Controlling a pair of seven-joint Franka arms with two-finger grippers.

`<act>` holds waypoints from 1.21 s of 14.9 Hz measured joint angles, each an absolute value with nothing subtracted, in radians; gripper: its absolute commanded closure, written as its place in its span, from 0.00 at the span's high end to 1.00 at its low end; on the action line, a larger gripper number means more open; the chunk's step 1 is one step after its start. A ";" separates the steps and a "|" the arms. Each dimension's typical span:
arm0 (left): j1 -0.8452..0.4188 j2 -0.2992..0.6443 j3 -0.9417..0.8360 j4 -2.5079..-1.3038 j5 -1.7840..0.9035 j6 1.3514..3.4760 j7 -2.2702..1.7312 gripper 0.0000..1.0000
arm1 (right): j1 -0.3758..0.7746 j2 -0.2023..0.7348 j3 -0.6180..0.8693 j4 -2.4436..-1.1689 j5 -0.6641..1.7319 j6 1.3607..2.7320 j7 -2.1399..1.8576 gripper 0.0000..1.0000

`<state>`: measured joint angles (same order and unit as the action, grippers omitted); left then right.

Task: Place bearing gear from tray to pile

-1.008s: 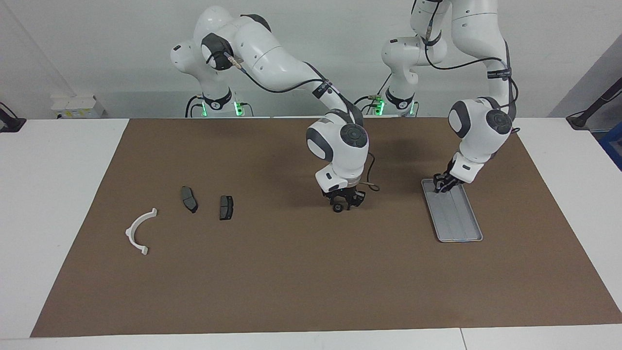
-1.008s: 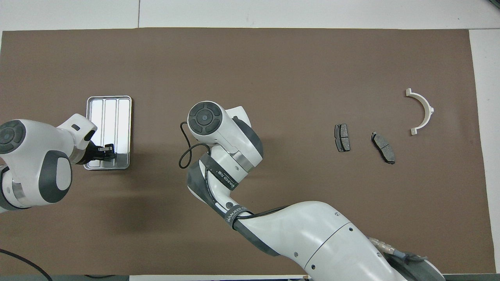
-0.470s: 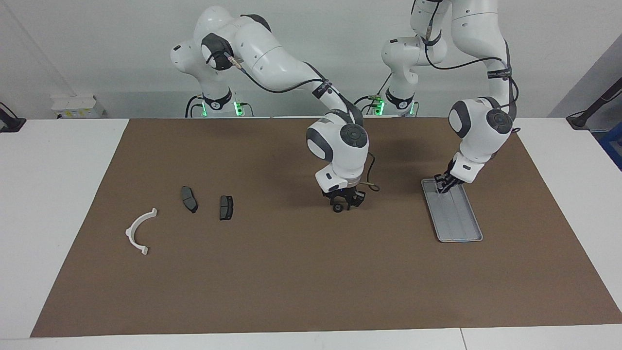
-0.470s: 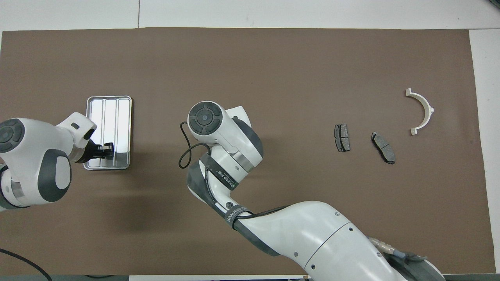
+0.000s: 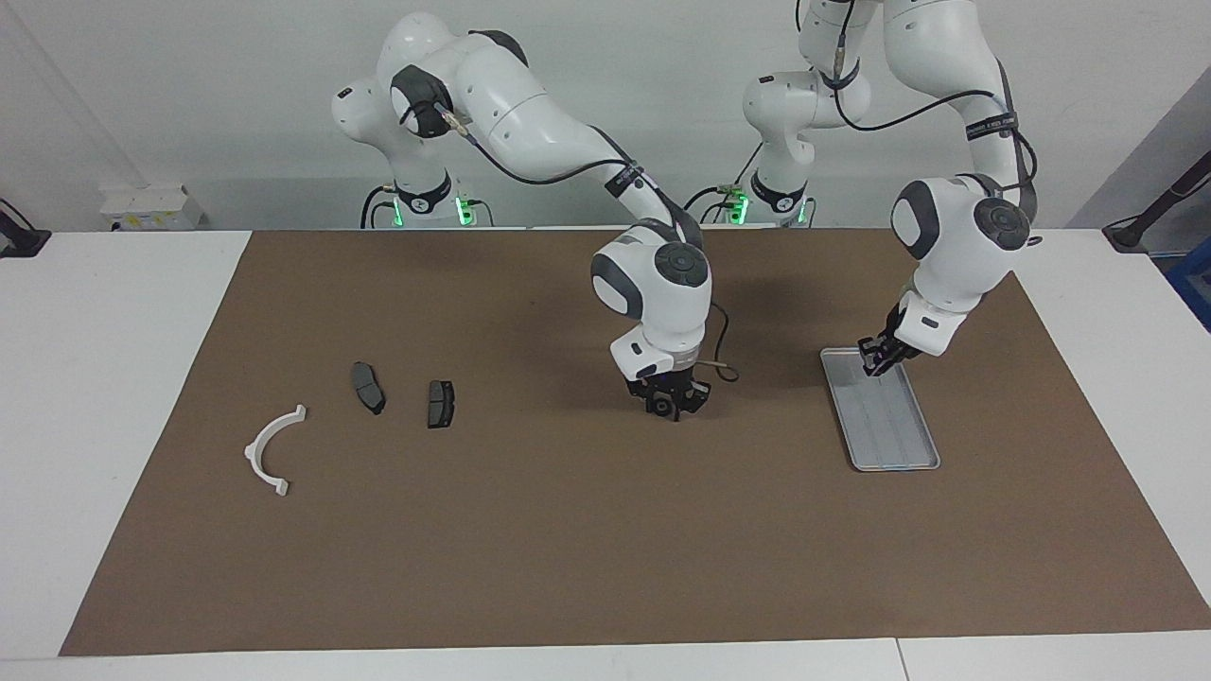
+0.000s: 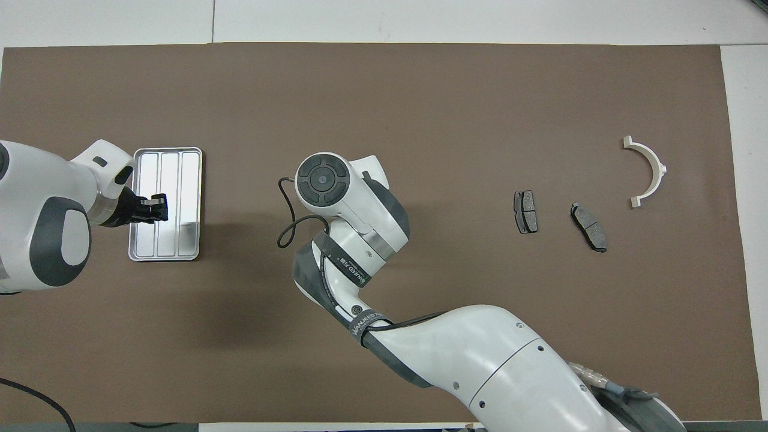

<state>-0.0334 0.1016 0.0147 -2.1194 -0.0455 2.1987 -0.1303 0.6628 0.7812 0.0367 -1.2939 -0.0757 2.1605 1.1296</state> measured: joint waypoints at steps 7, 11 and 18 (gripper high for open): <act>-0.061 0.107 0.012 -2.117 -0.046 2.198 -0.190 0.00 | 0.658 0.778 0.032 -1.289 -0.079 2.142 1.135 0.00; -0.079 0.108 0.012 -2.107 -0.046 2.198 -0.248 0.00 | 0.621 0.763 0.032 -1.239 -0.081 1.993 1.074 0.00; -0.336 0.167 0.004 -1.969 -0.046 2.197 -0.645 0.00 | 0.416 0.602 0.035 -1.159 -0.067 1.699 0.540 0.00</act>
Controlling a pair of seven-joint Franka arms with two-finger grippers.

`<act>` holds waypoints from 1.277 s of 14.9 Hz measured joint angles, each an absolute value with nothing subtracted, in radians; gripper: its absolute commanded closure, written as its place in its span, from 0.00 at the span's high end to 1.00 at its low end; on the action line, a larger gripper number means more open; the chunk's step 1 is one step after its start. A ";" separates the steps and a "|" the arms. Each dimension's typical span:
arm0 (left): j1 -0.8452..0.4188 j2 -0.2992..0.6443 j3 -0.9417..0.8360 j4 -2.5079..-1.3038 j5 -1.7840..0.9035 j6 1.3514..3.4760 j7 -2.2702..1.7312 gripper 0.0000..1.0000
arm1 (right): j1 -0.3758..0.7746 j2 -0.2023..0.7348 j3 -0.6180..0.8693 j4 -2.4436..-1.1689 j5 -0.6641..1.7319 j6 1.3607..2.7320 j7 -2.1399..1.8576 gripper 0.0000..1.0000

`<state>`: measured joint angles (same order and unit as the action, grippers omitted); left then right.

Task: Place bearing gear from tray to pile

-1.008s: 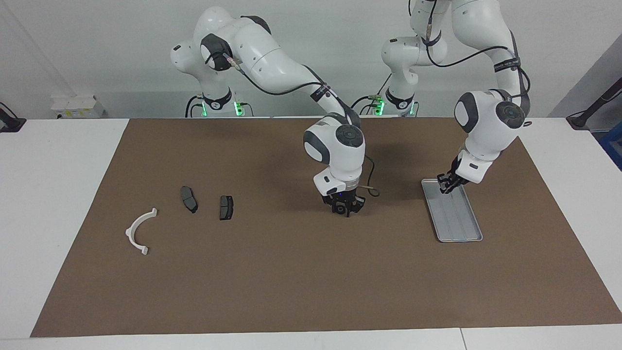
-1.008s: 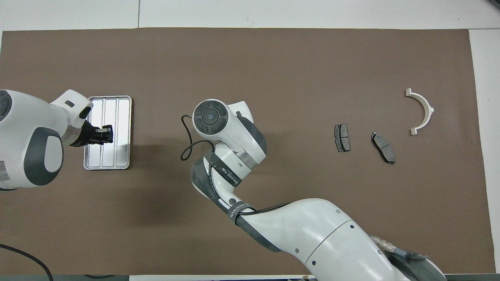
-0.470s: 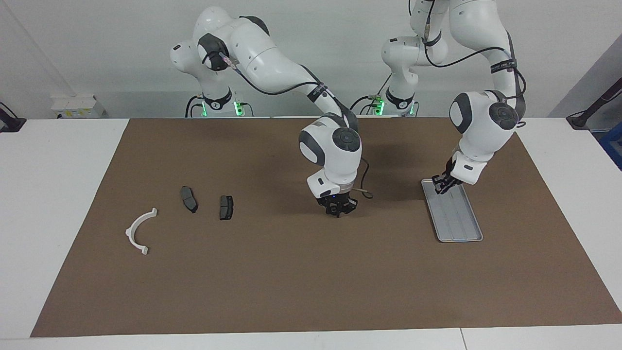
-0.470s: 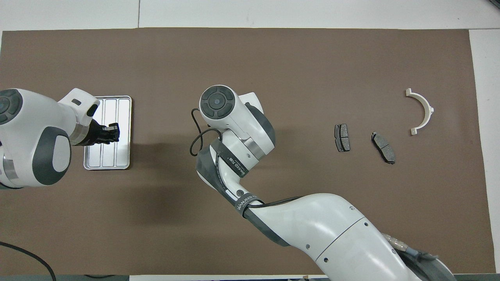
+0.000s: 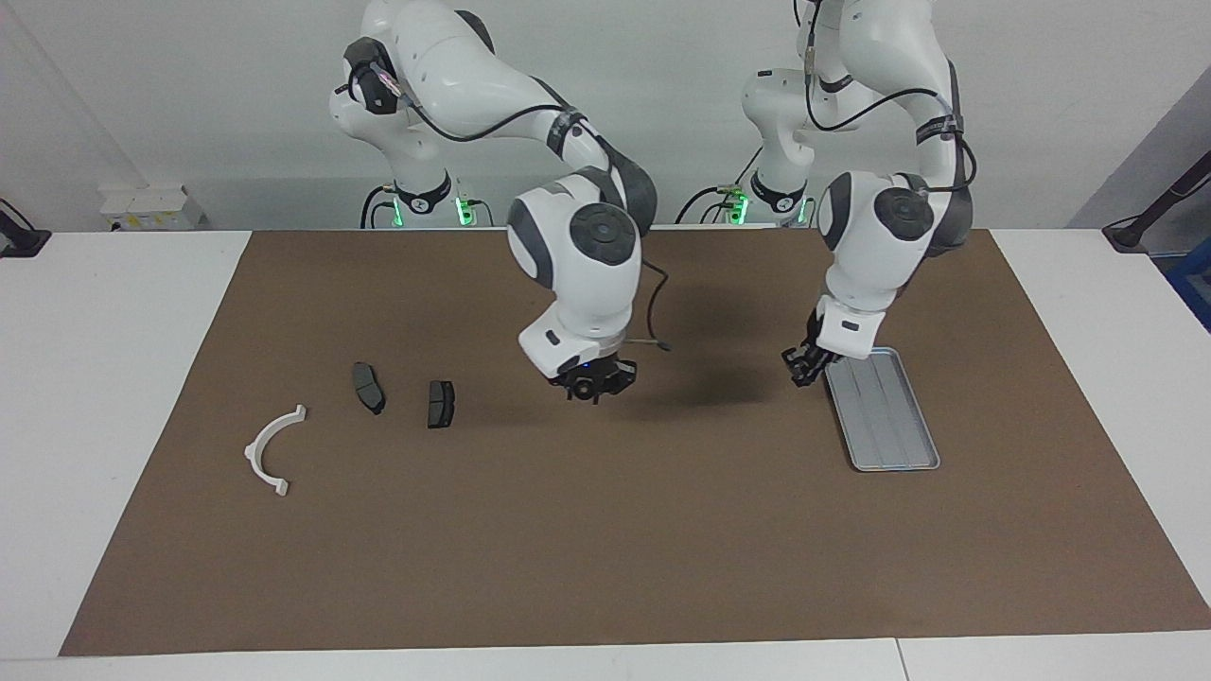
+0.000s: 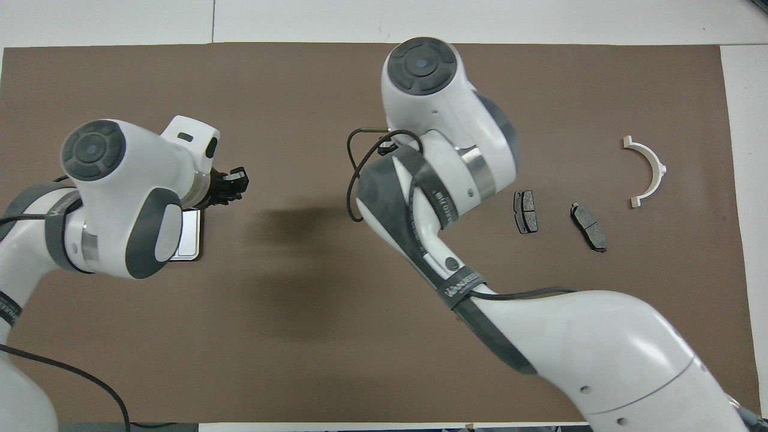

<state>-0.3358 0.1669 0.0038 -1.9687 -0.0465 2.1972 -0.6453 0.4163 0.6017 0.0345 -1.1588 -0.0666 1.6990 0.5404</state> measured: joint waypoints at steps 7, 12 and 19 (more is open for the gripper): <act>-0.569 0.450 0.004 -1.724 -0.046 2.211 -0.901 0.00 | 0.127 0.590 0.032 -1.221 -0.067 1.800 -0.024 0.00; -0.581 0.478 0.010 -1.730 -0.046 2.266 -0.916 0.00 | 0.018 0.606 0.034 -1.416 -0.066 2.069 -0.166 0.00; -0.590 0.479 0.009 -1.760 -0.046 2.279 -0.922 0.00 | -0.010 0.646 0.036 -1.518 -0.066 2.268 -0.209 0.00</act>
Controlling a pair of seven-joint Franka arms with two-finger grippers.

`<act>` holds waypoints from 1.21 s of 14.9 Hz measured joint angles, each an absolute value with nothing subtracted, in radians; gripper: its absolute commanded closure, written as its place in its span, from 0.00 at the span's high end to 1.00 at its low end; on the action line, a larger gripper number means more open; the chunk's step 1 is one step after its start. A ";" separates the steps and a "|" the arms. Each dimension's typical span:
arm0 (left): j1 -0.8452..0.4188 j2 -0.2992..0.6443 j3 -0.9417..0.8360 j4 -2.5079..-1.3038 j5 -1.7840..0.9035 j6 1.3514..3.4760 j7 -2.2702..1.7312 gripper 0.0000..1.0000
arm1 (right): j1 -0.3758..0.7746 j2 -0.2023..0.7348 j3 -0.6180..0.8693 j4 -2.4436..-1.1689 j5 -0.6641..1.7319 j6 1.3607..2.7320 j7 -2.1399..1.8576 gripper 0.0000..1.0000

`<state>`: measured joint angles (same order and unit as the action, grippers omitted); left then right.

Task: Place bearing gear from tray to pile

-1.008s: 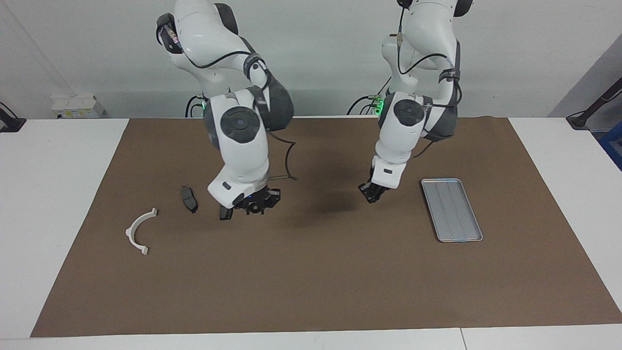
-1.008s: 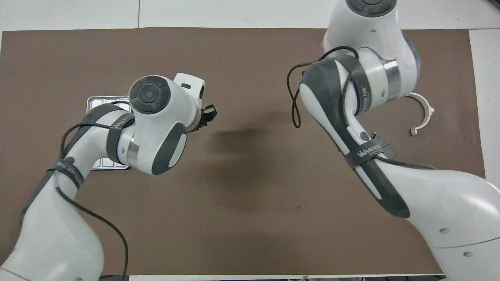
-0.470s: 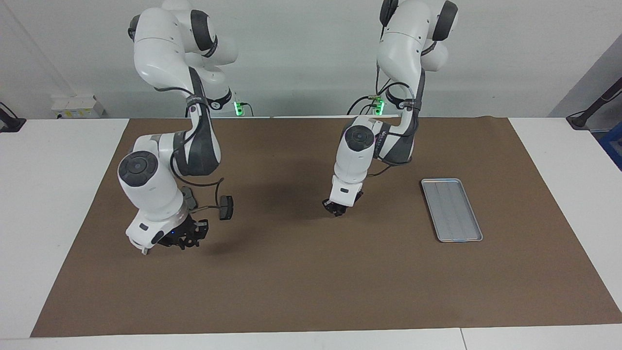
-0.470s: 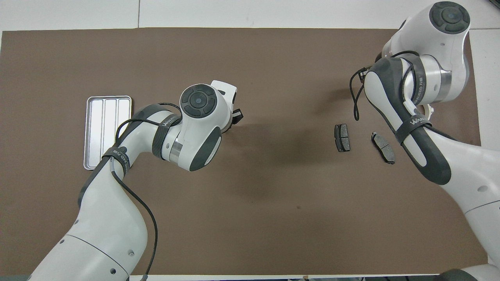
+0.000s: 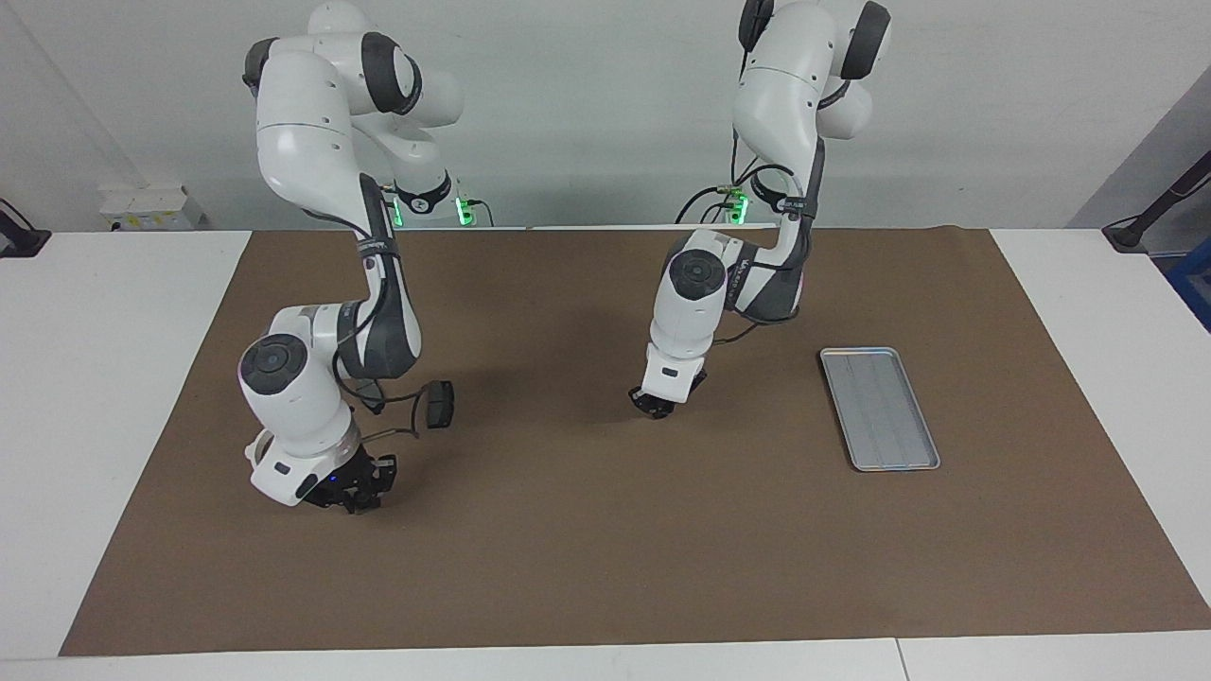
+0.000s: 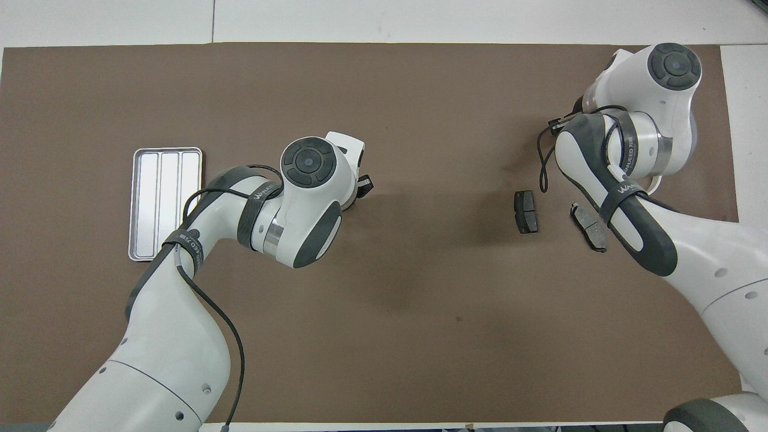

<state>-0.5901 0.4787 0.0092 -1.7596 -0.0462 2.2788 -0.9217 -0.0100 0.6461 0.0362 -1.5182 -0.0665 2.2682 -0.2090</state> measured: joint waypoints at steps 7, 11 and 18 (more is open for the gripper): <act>-0.589 0.476 0.020 -1.755 -0.046 2.277 -0.937 1.00 | -0.008 0.645 0.040 -1.523 -0.066 2.275 -0.209 1.00; -0.495 0.342 0.061 -1.721 -0.045 2.094 -0.880 1.00 | 0.013 0.609 0.045 -1.517 -0.065 2.190 -0.181 1.00; -0.183 -0.014 0.072 -1.728 -0.044 1.683 -0.412 1.00 | 0.261 0.480 0.061 -1.512 -0.056 1.985 0.444 1.00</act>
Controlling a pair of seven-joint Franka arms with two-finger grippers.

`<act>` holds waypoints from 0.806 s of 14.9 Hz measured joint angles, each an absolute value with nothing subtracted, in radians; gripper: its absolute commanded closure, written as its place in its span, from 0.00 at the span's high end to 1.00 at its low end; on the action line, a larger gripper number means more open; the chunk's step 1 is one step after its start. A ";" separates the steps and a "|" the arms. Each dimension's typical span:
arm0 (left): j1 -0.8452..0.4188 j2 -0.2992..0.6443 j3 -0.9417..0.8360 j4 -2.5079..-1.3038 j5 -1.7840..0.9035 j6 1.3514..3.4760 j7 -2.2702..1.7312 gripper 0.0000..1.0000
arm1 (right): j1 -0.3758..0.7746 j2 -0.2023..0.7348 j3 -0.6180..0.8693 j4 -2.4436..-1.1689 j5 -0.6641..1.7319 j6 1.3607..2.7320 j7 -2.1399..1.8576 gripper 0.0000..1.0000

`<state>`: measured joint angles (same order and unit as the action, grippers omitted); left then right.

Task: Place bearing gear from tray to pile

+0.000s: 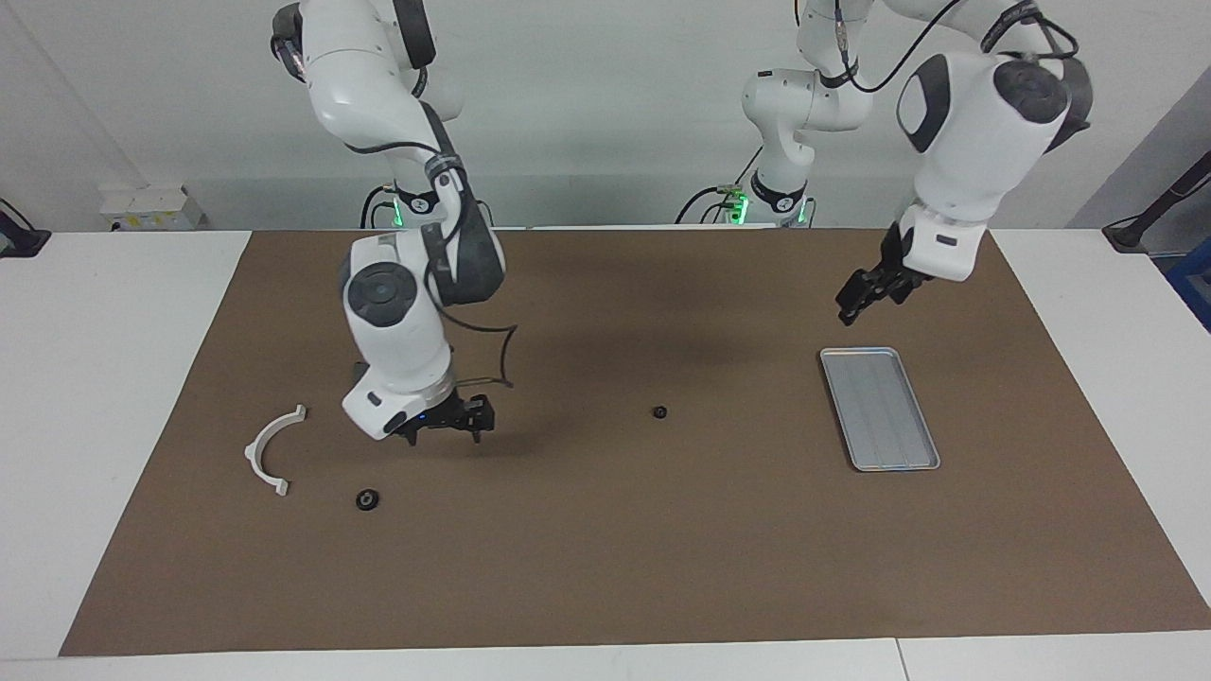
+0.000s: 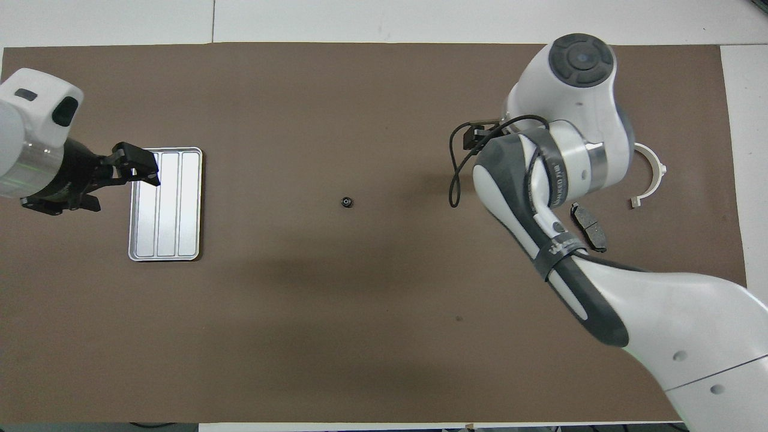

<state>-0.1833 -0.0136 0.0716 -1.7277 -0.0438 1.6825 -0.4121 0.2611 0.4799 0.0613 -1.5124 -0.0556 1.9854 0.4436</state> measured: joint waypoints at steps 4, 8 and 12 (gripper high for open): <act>-0.164 -0.047 0.061 -1.735 -0.044 1.634 -0.369 1.00 | 0.430 0.479 0.079 -1.507 -0.044 1.991 0.842 1.00; -0.080 -0.046 0.031 -1.747 -0.044 1.635 -0.212 1.00 | 0.551 0.530 0.085 -1.464 -0.040 2.012 1.057 1.00; -0.055 -0.046 0.029 -1.748 -0.044 1.660 -0.171 1.00 | 0.609 0.644 0.082 -1.373 -0.058 2.041 1.117 1.00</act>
